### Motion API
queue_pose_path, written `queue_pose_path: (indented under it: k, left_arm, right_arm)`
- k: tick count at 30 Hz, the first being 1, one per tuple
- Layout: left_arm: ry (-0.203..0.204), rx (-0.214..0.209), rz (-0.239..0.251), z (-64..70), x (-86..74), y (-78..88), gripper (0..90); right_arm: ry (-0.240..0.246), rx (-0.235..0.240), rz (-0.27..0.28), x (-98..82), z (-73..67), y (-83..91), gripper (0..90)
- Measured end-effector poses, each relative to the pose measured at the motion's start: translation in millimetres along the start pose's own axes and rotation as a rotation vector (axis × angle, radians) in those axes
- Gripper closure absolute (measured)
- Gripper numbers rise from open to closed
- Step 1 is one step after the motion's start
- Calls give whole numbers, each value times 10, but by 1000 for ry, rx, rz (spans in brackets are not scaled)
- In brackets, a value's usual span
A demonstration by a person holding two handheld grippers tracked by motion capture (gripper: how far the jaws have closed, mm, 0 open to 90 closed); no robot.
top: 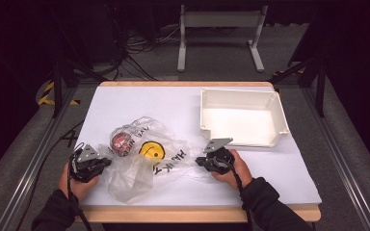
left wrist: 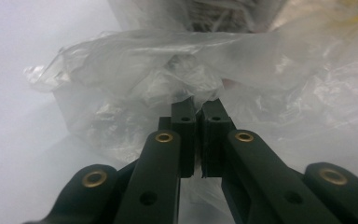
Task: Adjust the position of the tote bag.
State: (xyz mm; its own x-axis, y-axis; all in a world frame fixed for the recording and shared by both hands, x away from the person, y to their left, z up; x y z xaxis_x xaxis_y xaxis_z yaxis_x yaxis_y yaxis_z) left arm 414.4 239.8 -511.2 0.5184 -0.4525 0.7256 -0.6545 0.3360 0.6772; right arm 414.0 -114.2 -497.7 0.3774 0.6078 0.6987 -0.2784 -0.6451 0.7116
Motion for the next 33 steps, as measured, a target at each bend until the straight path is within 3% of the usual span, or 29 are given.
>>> queue_pose_path:
  k: [7, 14, 20, 25, 28, 30, 31, 33]
  left_arm:
    - [-32, 27, -3, -104, 201, -200, 888]
    - [-60, 4, 20, -78, 518, -416, 890]
    - [-91, -12, 23, -48, 698, -619, 890]
    - [-63, -9, 39, -121, 741, -616, 875]
    - [-58, 18, 48, -176, 731, -560, 767]
    - [-38, 26, 72, -207, 722, -488, 673]
    - [-38, 24, 86, -218, 716, -440, 645]
    - [-44, 52, 98, -240, 700, -339, 553]
  right_arm:
    - [33, 19, 25, -66, -165, 257, 900]
    - [47, 30, 57, -153, -315, 491, 900]
    - [68, 68, 48, -225, -467, 508, 900]
    - [113, 96, 21, -227, -623, 432, 900]
    - [130, 97, 22, -214, -662, 407, 865]
    - [129, 86, 39, -189, -652, 414, 740]
    - [126, 82, 47, -174, -640, 426, 728]
    - [138, 84, 76, -129, -638, 470, 611]
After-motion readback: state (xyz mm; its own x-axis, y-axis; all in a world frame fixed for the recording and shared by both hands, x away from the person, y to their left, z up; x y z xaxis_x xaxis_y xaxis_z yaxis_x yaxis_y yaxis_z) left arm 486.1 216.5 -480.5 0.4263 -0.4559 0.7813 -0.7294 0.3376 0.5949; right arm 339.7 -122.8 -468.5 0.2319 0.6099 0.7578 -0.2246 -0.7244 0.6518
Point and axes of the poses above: each handheld gripper's, and its own axes: y roughly backward along the jaws, x roughly out of its top, z roughly to its right, the point moved 8 cm from there along -y, roughly forward along the jaws, and after that the axes turned 7 degrees about x, right-handed, at the moved point
